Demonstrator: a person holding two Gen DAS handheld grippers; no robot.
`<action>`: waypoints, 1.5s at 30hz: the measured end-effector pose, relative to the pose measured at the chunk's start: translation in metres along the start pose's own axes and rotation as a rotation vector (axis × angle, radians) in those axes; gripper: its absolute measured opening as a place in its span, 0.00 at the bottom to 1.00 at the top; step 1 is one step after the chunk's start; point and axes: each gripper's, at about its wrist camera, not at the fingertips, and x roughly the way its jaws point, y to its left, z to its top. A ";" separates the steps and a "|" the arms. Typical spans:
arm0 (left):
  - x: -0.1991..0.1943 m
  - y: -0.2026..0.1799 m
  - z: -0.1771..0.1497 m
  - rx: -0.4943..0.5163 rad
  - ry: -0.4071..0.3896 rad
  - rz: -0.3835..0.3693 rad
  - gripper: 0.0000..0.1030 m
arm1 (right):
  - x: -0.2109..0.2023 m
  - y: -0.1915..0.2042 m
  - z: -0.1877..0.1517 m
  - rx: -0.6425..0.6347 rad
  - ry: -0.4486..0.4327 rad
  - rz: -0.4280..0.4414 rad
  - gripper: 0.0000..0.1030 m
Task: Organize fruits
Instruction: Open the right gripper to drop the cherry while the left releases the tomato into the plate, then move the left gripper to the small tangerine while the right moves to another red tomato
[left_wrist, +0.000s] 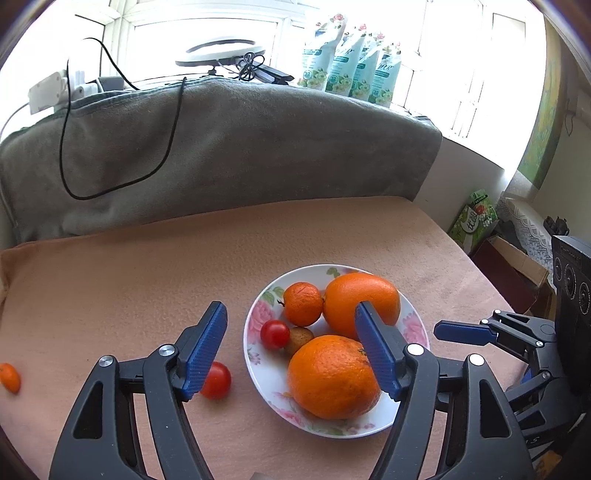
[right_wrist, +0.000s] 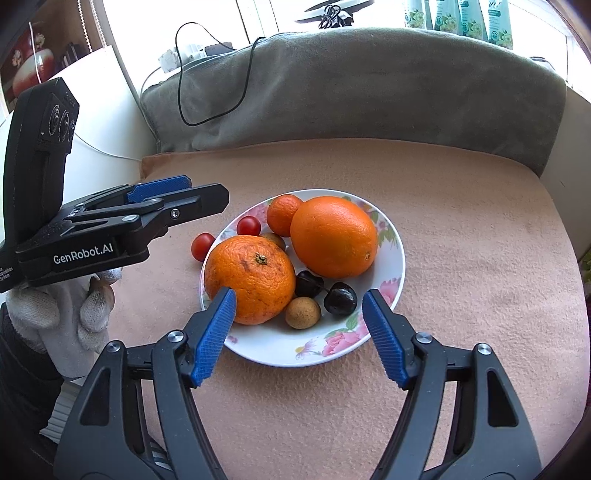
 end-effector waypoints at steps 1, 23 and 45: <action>-0.001 0.001 0.000 -0.002 0.001 0.005 0.70 | -0.001 0.001 0.000 -0.003 0.001 0.003 0.72; -0.045 0.073 -0.017 -0.065 -0.035 0.193 0.70 | -0.014 0.034 0.024 -0.131 -0.058 -0.036 0.81; -0.102 0.211 -0.089 -0.252 0.048 0.452 0.70 | 0.046 0.110 0.066 -0.473 0.078 0.049 0.84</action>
